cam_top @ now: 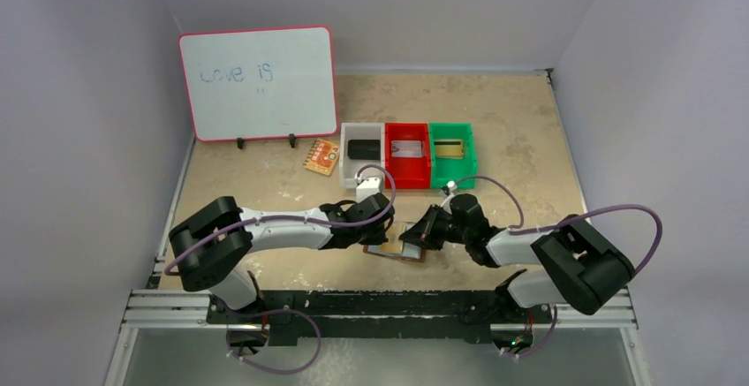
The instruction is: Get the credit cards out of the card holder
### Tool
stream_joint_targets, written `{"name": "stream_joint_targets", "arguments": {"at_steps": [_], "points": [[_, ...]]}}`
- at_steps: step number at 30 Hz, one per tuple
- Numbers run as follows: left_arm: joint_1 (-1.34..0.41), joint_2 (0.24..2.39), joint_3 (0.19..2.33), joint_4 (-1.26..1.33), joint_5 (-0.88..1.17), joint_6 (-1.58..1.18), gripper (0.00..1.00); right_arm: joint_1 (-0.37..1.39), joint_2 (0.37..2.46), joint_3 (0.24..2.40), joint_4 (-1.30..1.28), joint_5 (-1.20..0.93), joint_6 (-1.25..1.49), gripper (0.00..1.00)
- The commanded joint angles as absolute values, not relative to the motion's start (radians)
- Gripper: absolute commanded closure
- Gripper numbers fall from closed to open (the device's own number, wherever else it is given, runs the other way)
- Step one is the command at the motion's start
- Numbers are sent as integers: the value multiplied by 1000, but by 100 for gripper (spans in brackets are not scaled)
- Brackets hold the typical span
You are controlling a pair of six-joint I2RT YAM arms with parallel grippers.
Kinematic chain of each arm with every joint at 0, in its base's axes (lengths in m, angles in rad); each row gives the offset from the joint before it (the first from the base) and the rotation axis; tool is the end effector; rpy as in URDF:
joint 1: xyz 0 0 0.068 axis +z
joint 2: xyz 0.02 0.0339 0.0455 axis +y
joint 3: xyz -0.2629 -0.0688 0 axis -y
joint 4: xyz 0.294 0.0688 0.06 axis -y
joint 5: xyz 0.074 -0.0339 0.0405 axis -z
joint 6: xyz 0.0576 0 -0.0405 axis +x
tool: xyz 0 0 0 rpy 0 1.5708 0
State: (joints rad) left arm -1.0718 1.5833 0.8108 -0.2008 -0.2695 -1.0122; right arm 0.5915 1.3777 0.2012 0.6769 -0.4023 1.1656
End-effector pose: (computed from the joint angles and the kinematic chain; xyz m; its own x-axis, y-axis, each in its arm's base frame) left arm 0.1803 -0.2987 0.1071 -0.8666 -0.1179 -0.4848 0.0751 0.9298 -0.3604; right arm 0.1944 0.1578 0.0623 -0.8905 0.4206 -0.1736 0.0508 0.4711 0.8806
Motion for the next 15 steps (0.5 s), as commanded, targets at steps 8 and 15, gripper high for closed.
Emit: {"name": "stream_joint_targets", "arguments": {"at_steps": [8,15], "points": [[-1069,1648,771,-362,-324,-1000,100,569,1374,179,705,-406,1163,100],[-1069,1642,766,-355,-323,-1011,100,563,1311,170,588,-350,1152,100]]}}
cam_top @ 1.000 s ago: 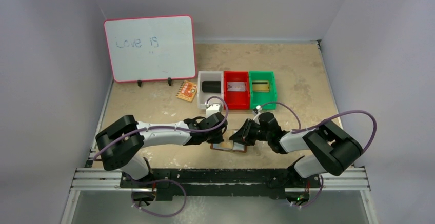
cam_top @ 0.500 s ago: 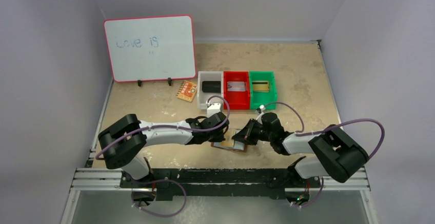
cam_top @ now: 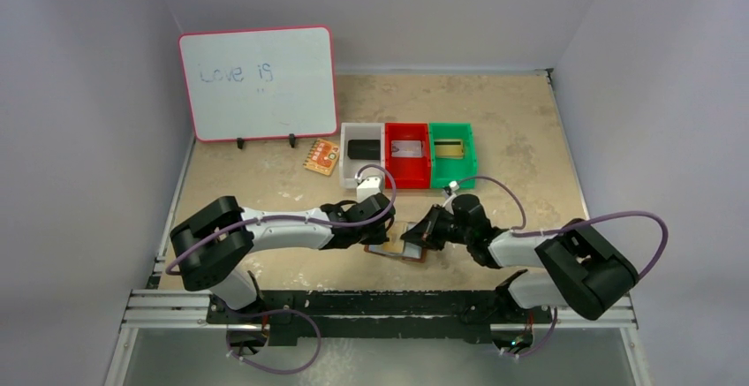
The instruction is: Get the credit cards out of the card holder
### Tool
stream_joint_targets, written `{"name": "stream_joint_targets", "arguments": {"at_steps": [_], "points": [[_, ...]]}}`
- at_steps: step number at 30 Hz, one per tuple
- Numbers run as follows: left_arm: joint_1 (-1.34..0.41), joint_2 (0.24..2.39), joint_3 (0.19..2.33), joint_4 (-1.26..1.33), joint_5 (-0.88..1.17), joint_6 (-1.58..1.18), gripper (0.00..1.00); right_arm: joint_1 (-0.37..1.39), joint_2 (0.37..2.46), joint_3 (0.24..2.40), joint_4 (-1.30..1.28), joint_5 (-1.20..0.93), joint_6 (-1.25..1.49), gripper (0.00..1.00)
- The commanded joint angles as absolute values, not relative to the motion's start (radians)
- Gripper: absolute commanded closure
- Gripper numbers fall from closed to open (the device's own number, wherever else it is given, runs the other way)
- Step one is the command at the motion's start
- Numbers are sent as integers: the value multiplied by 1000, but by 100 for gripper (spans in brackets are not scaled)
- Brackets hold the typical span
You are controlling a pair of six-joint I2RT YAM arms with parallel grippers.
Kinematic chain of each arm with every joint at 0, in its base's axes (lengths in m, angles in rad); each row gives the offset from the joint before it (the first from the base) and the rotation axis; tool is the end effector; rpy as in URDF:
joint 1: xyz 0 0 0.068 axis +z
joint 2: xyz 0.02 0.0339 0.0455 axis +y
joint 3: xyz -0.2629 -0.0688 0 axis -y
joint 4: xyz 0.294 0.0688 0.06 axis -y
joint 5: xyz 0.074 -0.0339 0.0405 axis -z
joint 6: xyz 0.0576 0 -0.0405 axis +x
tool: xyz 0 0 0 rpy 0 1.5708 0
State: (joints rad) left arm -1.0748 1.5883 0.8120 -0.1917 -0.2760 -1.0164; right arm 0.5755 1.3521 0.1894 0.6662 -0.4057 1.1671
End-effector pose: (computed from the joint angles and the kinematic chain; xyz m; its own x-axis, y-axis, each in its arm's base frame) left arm 0.1803 -0.3002 0.1066 -0.8633 -0.1234 -0.4893 0.0735 0.9286 -0.3639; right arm 0.1943 0.1531 0.0636 -0.8846 0.4333 -0.1725 0.0567 0.4670 0.8824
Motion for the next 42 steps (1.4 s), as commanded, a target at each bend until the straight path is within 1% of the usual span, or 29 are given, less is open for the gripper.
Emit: {"name": "stream_joint_targets", "arguments": {"at_steps": [1,14,16,18,20,21,24,27,31,35,37,39,42], "points": [[-1069,1640,765,-354,-322,-1011,100,562,1305,166,579,-344,1154,100],[-1068,1620,761,-348,-322,-1007,100,557,1193,147,477,-289,1171,100],[-1068,1607,753,-323,-312,-1004,100,558,1160,136,479,-268,1198,95],[-1068,1599,748,-297,-292,-1002,100,558,1139,100,602,-286,1228,85],[-1069,1600,751,-288,-280,-999,100,558,1143,97,636,-296,1239,77],[-1069,1599,752,-286,-280,-1000,100,557,1156,109,630,-296,1234,75],[-1069,1604,751,-284,-277,-1001,100,558,1216,136,640,-315,1214,75],[-1069,1613,754,-278,-264,-997,100,557,1275,125,750,-353,1227,76],[-1069,1625,769,-291,-264,-985,100,558,1325,138,757,-355,1225,78],[-1070,1631,773,-293,-264,-986,100,555,1336,141,764,-358,1217,87],[-1070,1629,771,-293,-266,-990,100,555,1334,142,763,-358,1215,95],[-1070,1625,768,-299,-272,-995,100,555,1324,140,750,-353,1209,100],[-1070,1614,764,-308,-287,-1000,100,552,1285,145,690,-331,1200,100]]}}
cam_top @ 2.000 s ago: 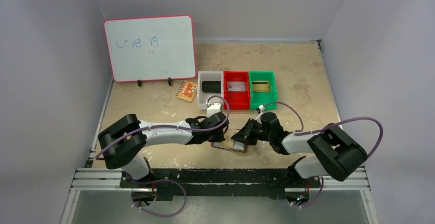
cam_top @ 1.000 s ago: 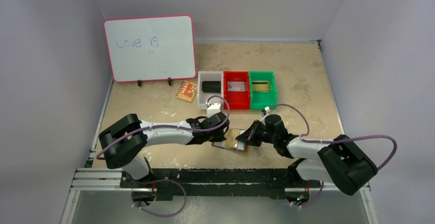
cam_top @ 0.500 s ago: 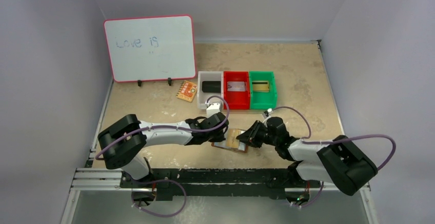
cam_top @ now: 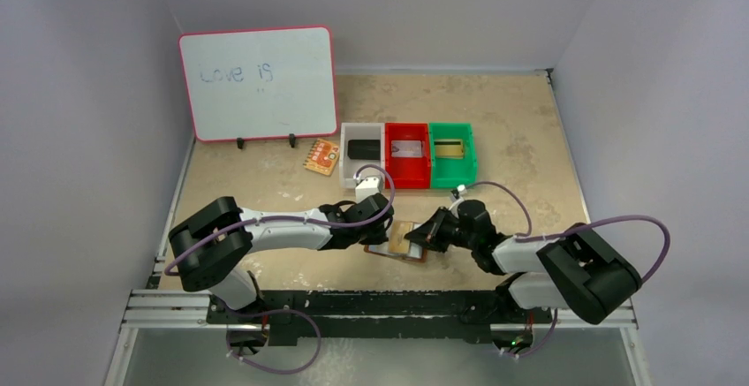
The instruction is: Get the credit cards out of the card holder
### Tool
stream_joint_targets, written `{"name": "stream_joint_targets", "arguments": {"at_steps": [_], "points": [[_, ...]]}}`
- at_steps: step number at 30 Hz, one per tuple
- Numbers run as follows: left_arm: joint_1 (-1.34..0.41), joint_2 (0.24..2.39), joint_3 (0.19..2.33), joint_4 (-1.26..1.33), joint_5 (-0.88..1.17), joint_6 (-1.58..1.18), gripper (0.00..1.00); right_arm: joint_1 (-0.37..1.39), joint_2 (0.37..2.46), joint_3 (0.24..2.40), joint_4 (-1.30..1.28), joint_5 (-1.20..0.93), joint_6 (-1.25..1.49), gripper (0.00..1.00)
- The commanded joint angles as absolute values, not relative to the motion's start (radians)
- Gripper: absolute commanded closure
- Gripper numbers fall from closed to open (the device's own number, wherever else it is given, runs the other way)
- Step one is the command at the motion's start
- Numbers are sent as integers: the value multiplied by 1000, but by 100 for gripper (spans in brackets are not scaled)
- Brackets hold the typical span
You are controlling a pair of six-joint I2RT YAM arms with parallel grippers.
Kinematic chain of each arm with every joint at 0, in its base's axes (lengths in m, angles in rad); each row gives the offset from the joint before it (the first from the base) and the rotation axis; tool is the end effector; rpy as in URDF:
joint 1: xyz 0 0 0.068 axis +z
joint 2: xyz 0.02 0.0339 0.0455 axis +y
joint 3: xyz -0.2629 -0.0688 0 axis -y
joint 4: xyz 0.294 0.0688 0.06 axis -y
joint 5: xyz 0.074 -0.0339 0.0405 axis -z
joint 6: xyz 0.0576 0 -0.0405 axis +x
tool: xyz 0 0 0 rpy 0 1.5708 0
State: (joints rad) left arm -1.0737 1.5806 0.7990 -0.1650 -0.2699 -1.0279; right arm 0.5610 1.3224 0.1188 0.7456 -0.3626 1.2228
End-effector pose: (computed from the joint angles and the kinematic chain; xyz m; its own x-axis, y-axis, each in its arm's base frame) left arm 0.1800 -0.2996 0.1068 -0.8616 -0.1423 -0.4872 0.0679 0.9189 -0.3886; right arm 0.1852 0.1405 0.0589 -0.8485 0.5049 -0.1584 0.0904 0.4334 0.8967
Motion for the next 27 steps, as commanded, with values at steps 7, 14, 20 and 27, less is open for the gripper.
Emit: {"name": "stream_joint_targets", "arguments": {"at_steps": [7,14,20,27], "points": [[-1069,1604,767,-312,-301,-1000,100,548,1176,162,507,-249,1177,100],[-1070,1619,783,-299,-270,-970,100,548,1223,160,591,-297,1174,89],[-1071,1624,779,-293,-254,-968,100,547,1267,173,659,-313,1179,79],[-1071,1619,776,-292,-256,-971,100,543,1273,168,698,-335,1174,78]]}}
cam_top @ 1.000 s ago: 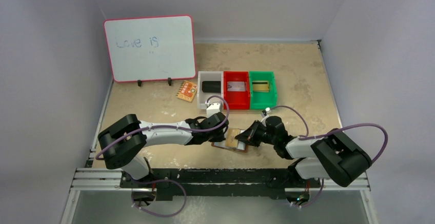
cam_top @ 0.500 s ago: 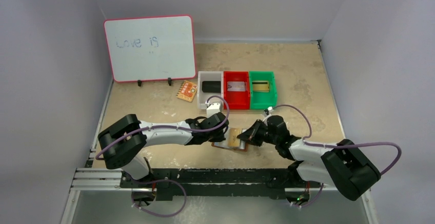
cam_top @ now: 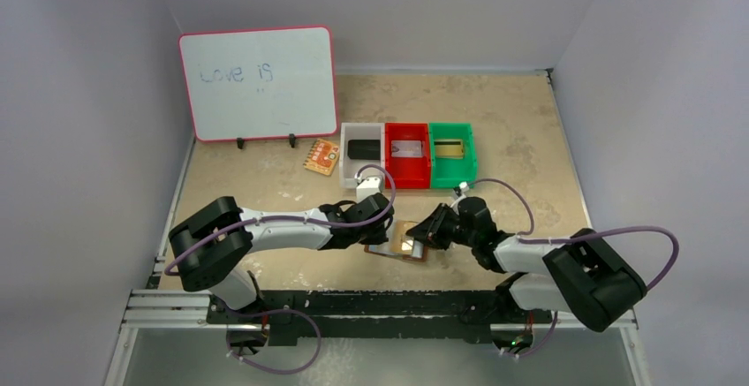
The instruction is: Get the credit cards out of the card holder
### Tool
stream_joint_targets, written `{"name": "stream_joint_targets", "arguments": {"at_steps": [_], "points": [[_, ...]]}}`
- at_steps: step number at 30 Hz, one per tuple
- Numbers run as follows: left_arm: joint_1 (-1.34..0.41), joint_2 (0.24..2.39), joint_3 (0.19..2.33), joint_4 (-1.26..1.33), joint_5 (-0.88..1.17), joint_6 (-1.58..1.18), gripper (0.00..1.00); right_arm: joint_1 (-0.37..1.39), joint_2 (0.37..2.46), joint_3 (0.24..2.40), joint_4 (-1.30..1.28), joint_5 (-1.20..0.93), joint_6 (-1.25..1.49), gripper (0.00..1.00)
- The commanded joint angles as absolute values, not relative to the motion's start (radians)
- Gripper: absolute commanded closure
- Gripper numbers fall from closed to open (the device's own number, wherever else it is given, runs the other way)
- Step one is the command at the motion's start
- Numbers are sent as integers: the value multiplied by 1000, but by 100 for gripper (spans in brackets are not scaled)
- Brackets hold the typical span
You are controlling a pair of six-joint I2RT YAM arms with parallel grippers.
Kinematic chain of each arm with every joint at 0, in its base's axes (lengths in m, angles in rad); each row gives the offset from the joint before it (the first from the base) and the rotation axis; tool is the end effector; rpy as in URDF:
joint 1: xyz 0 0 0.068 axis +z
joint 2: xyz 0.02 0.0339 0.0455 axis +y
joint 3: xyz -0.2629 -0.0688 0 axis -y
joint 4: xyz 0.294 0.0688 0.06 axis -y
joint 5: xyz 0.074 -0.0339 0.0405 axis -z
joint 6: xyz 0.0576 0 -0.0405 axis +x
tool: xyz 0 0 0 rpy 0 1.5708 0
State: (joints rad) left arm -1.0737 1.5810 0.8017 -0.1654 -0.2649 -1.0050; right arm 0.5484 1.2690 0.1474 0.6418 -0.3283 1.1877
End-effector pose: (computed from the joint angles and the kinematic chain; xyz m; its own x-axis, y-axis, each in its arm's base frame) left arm 0.1801 -0.3004 0.1074 -0.8615 -0.1205 -0.4932 0.0893 0.9203 -0.3809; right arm 0.1931 0.1397 0.0664 -0.8313 0.5210 -0.1935 0.0897 0.4694 0.8784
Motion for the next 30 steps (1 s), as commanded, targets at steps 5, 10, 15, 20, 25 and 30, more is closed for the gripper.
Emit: {"name": "stream_joint_targets", "arguments": {"at_steps": [5,10,15,20,25,30], "points": [[-1073,1577,771,-314,-307,-995,100,540,1234,162,691,-333,1177,100],[-1073,1533,766,-338,-343,-1002,100,540,1061,193,460,-234,1124,100],[-1073,1510,765,-350,-369,-1019,100,540,941,200,352,-183,1092,100],[-1073,1464,764,-353,-396,-1028,92,540,873,227,314,-180,1036,100],[-1074,1399,764,-353,-423,-1030,78,540,790,259,319,-179,942,100],[-1074,1357,764,-345,-444,-1032,69,541,644,310,293,-76,730,100]]}}
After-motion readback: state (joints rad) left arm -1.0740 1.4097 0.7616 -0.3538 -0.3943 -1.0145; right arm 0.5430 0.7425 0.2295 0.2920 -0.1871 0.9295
